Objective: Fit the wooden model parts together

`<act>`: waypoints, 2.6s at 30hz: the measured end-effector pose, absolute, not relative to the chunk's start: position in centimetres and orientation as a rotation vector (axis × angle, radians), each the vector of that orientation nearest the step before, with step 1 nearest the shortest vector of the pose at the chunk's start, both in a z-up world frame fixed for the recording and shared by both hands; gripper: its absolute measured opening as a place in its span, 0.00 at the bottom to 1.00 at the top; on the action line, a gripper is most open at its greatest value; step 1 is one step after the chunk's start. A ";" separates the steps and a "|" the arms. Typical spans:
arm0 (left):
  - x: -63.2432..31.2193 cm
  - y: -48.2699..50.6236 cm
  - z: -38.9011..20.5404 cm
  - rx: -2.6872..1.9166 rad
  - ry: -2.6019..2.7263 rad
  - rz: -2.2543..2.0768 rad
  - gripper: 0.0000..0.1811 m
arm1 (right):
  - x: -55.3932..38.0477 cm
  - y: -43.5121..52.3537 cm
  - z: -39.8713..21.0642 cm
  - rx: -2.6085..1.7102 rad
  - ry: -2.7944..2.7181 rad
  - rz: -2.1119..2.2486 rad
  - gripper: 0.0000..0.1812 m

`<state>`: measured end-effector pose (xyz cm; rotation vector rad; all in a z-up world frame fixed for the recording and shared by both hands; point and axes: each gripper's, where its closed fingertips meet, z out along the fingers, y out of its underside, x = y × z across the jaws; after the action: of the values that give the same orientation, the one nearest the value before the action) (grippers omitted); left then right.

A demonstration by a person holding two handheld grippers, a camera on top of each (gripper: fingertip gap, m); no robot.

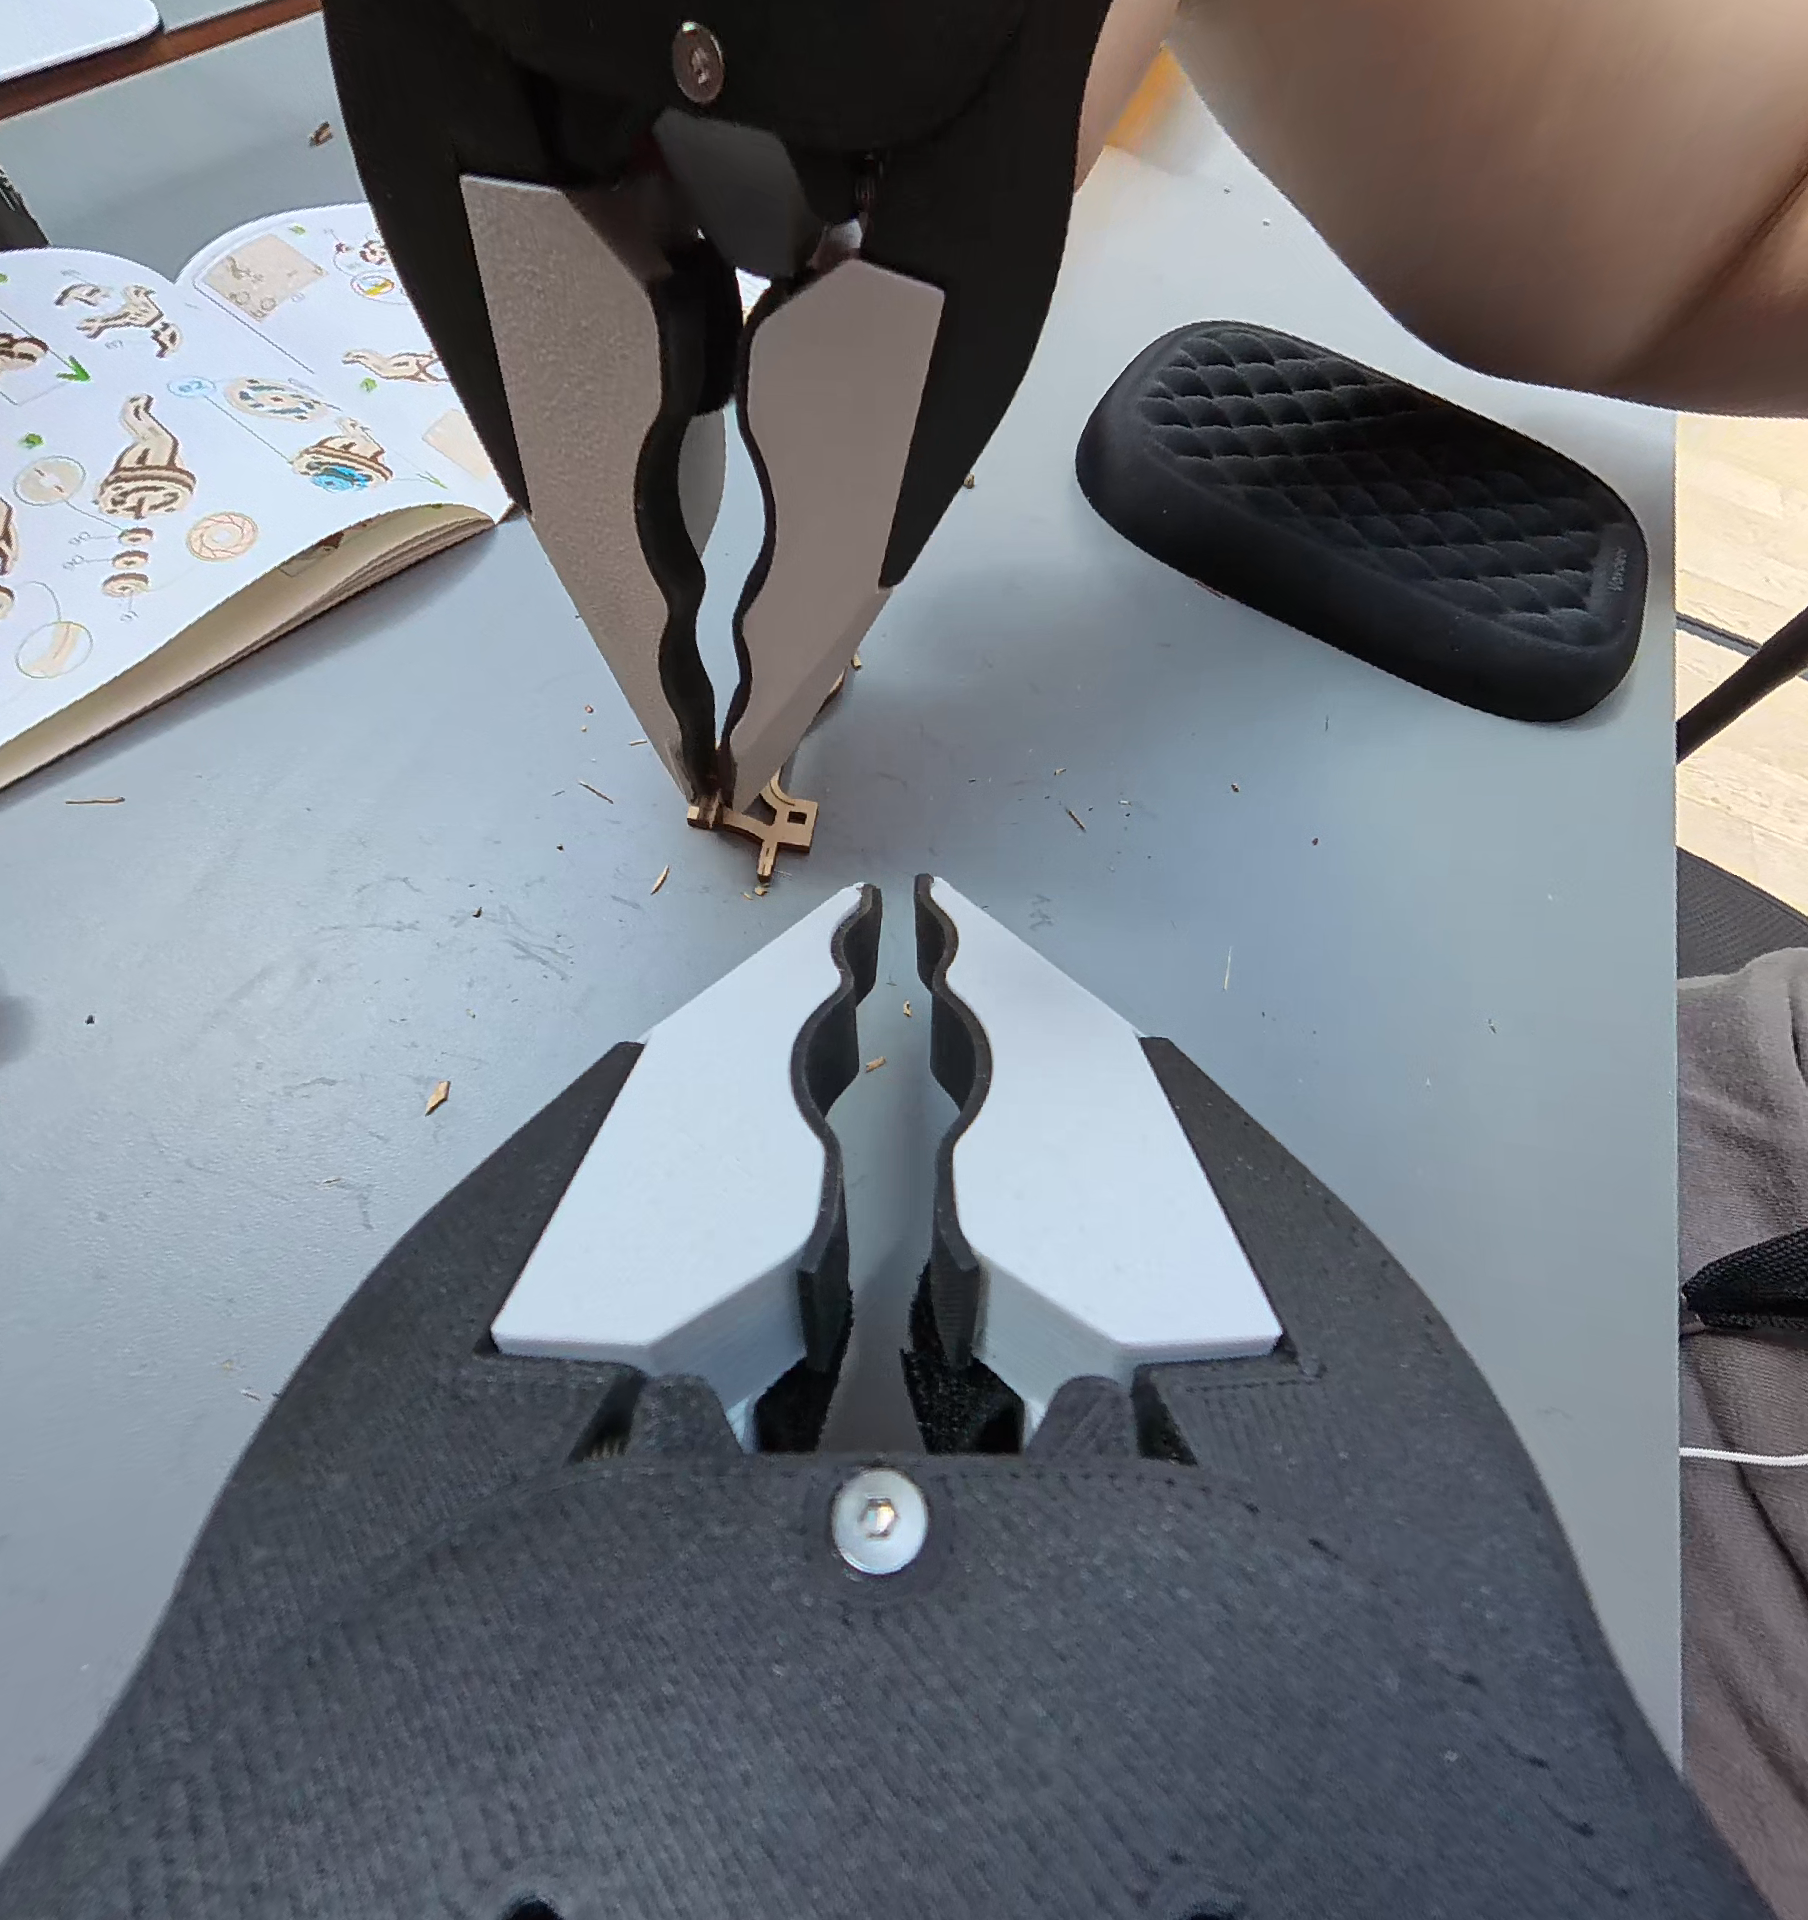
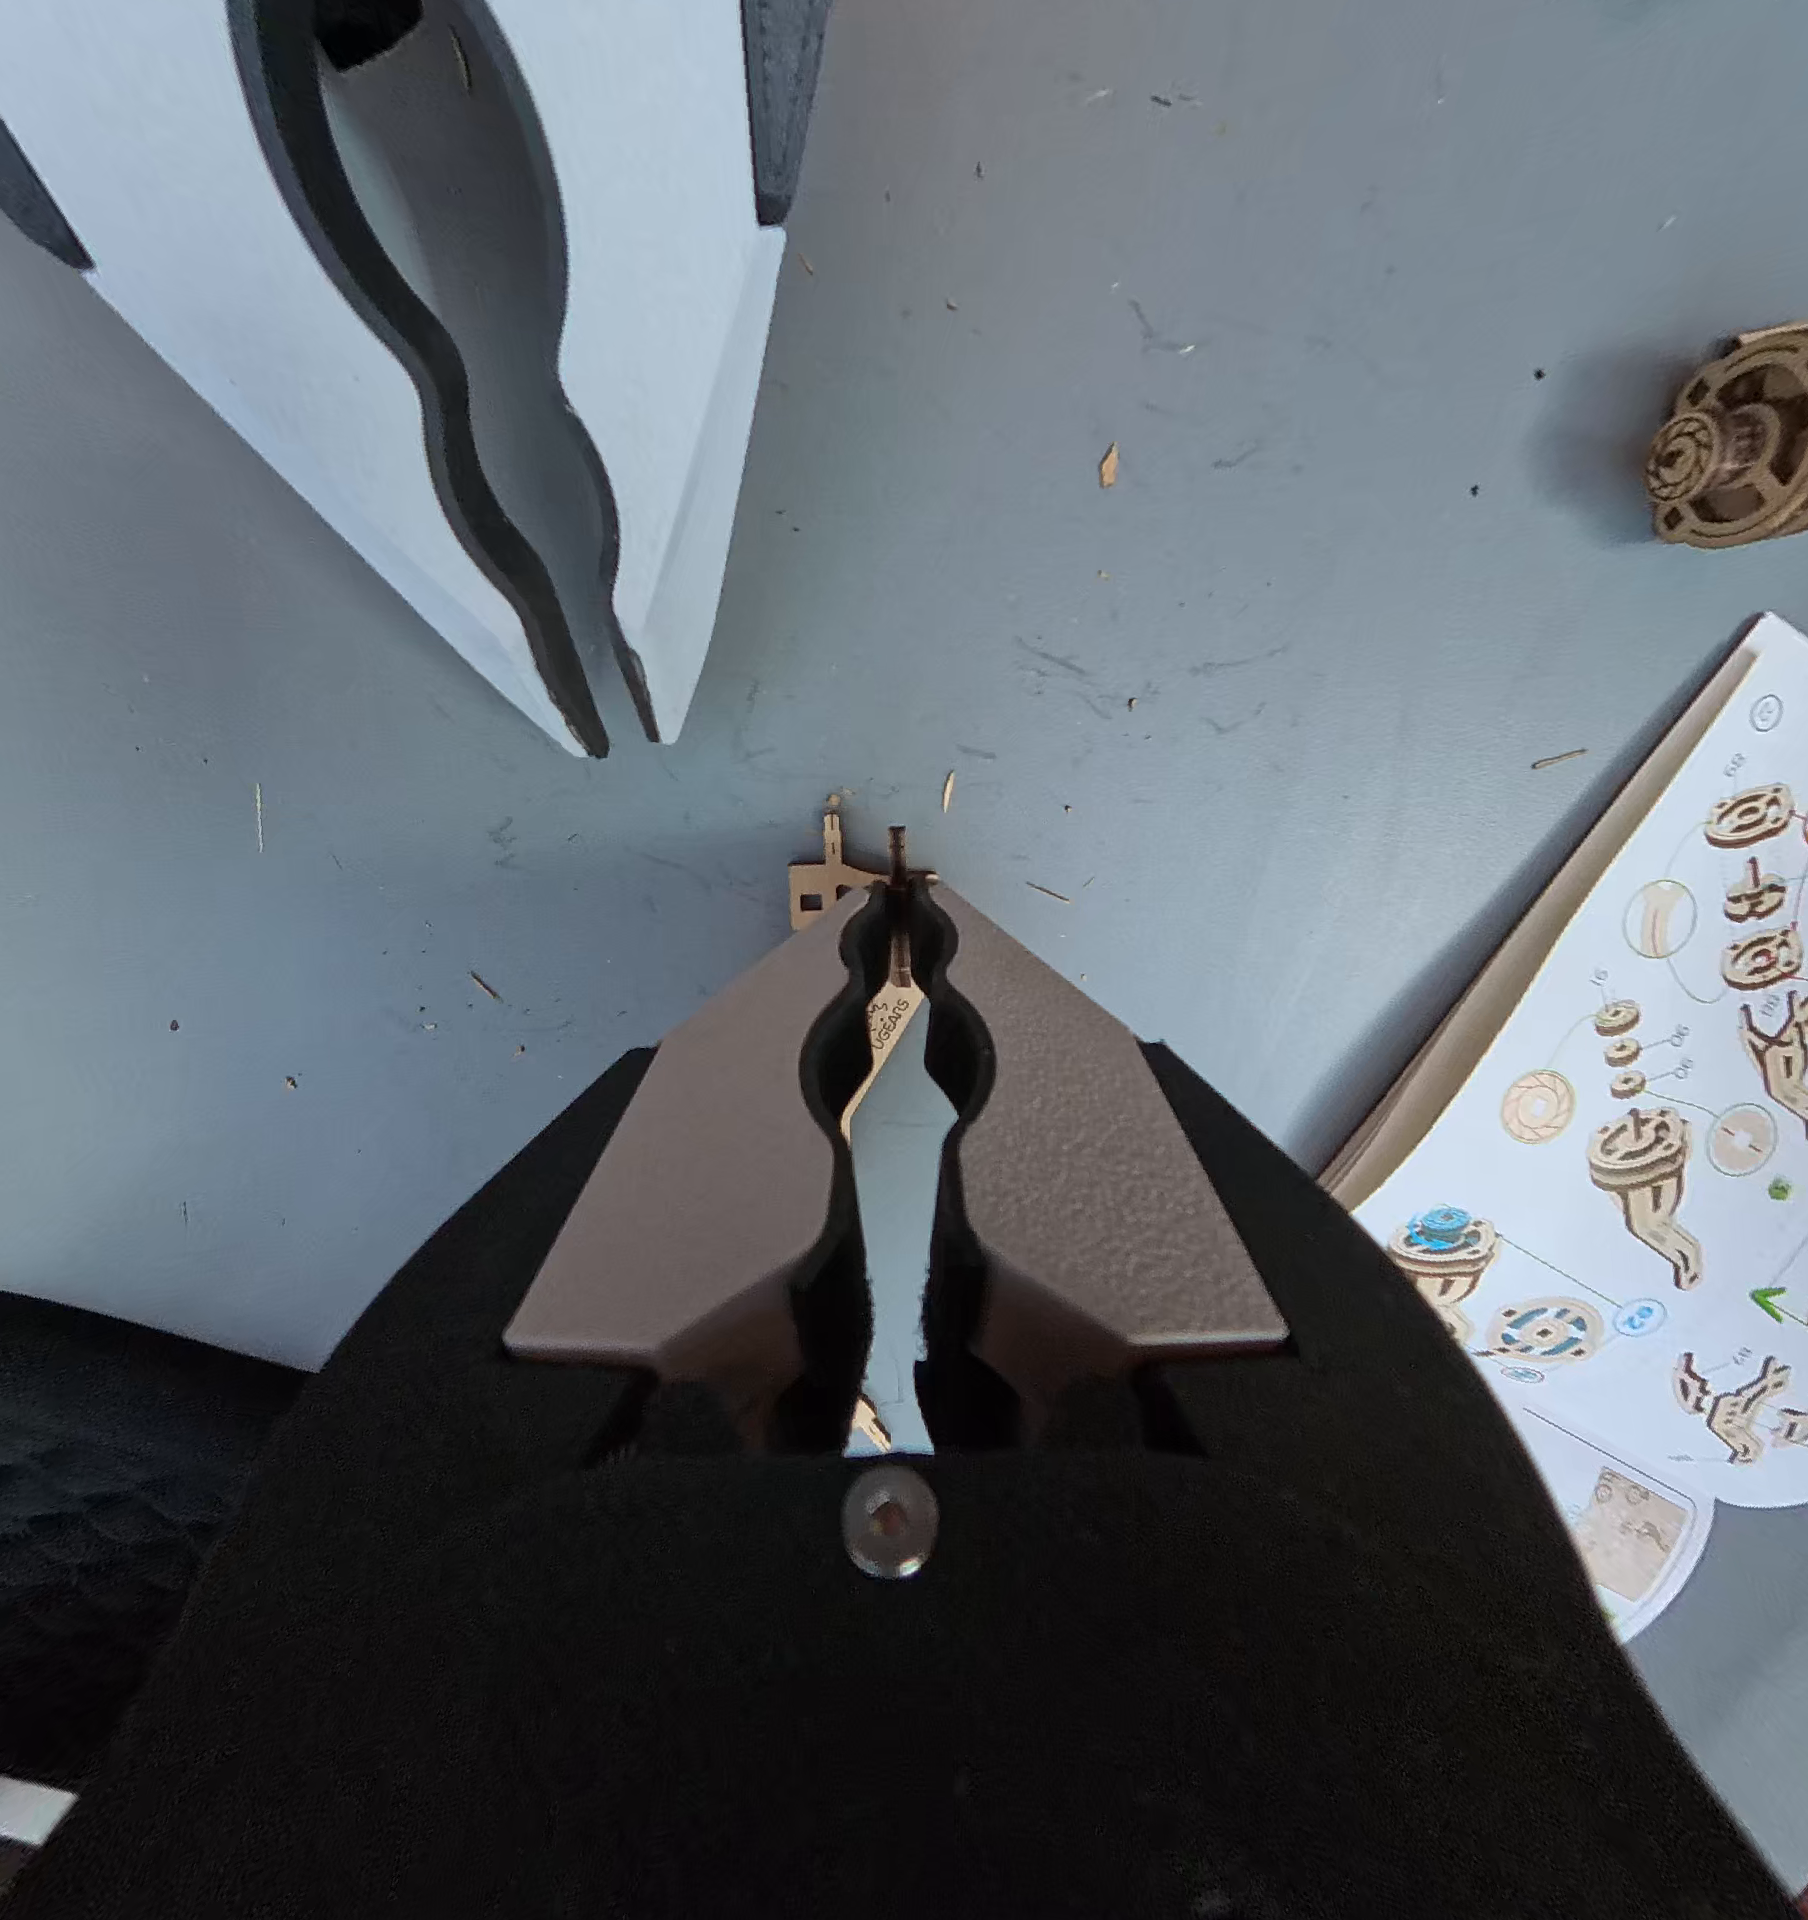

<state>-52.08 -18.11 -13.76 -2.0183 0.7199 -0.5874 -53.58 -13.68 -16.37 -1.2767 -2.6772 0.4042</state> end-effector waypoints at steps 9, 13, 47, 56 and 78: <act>-52.0 -18.2 -13.8 -2.019 0.726 -0.591 0.03 | -53.8 -13.9 -16.0 -1.277 -2.658 0.399 0.05; -52.0 -18.2 -13.8 -2.023 0.728 -0.597 0.03 | -53.8 -13.6 -15.9 -1.288 -2.651 0.394 0.01; -51.7 -18.5 -13.8 -2.012 0.740 -0.603 0.03 | -54.0 -13.7 -16.2 -1.281 -2.706 0.367 0.01; -51.7 -18.5 -14.0 -2.027 0.739 -0.613 0.03 | -52.9 -12.7 -15.4 -1.305 -2.658 0.395 0.04; -51.7 -18.5 -13.9 -2.019 0.740 -0.601 0.03 | -53.0 -12.9 -16.1 -1.281 -2.707 0.364 0.01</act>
<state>-51.74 -18.52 -13.87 -2.0187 0.7398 -0.6013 -52.96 -12.94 -16.13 -1.2809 -2.7066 0.3637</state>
